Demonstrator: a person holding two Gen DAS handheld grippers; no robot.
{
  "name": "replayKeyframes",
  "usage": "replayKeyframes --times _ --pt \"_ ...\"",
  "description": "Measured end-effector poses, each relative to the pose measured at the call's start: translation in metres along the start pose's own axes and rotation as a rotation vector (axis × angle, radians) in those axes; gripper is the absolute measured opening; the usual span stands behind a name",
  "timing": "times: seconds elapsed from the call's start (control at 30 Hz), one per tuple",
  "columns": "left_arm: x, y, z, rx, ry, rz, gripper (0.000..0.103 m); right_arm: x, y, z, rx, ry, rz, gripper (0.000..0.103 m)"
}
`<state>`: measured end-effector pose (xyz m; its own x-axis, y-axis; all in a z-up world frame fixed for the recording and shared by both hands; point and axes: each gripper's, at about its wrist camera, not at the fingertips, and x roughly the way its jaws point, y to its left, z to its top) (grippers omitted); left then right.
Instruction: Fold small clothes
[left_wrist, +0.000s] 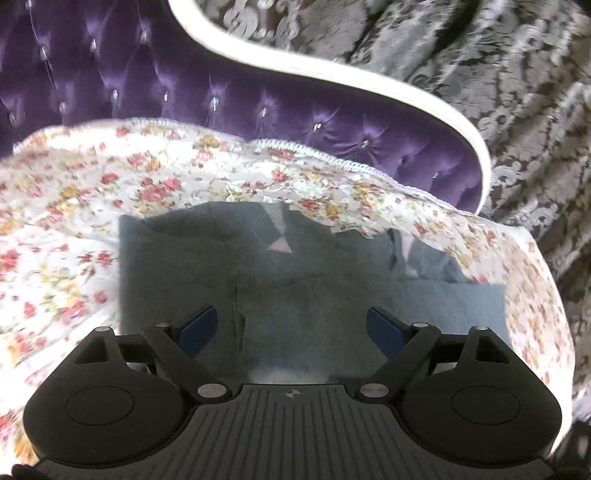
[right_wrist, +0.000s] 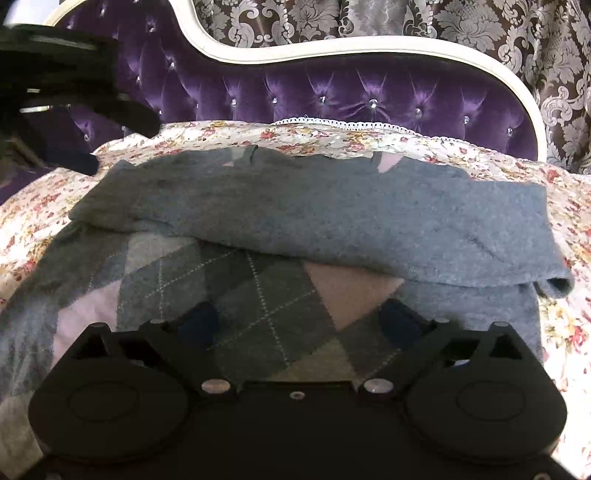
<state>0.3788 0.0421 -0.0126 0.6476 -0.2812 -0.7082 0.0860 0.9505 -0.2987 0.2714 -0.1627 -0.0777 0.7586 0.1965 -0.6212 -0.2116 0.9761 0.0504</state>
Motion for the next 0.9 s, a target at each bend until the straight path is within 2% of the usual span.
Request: replayKeyframes --times 0.17,0.33,0.37,0.43,0.47,0.5,0.57,0.63,0.8,0.9 --pt "0.038 0.017 0.005 -0.074 0.084 0.008 0.082 0.002 0.002 -0.002 -0.008 -0.005 0.004 0.103" --pt "0.054 0.015 0.005 -0.040 0.129 0.013 0.081 0.001 0.001 -0.004 -0.001 -0.012 0.010 0.103" --pt "0.056 0.014 0.006 -0.030 0.127 0.010 0.078 0.001 0.001 -0.004 -0.002 -0.013 0.010 0.103" --pt "0.057 0.011 0.007 -0.015 0.116 0.009 0.049 0.001 0.001 -0.004 -0.001 -0.013 0.011 0.103" --pt "0.057 0.009 0.007 -0.010 0.113 0.019 0.020 0.001 0.002 -0.004 0.000 -0.012 0.011 0.103" --pt "0.057 0.006 0.008 -0.001 0.117 0.018 0.006 0.001 0.002 -0.004 -0.001 -0.012 0.011 0.103" --pt "0.054 -0.003 0.012 0.025 0.108 -0.008 0.006 0.001 0.002 -0.004 -0.001 -0.012 0.011 0.103" --pt "0.044 -0.019 0.018 0.075 0.065 -0.005 0.006 0.001 0.002 -0.004 -0.001 -0.012 0.011 0.103" --pt "-0.014 -0.051 0.045 0.116 -0.096 -0.094 0.006 0.001 0.002 -0.004 -0.001 -0.012 0.011 0.103" --pt "-0.050 -0.049 0.057 0.133 -0.201 -0.109 0.006 0.001 0.002 -0.003 -0.001 -0.011 0.011 0.103"
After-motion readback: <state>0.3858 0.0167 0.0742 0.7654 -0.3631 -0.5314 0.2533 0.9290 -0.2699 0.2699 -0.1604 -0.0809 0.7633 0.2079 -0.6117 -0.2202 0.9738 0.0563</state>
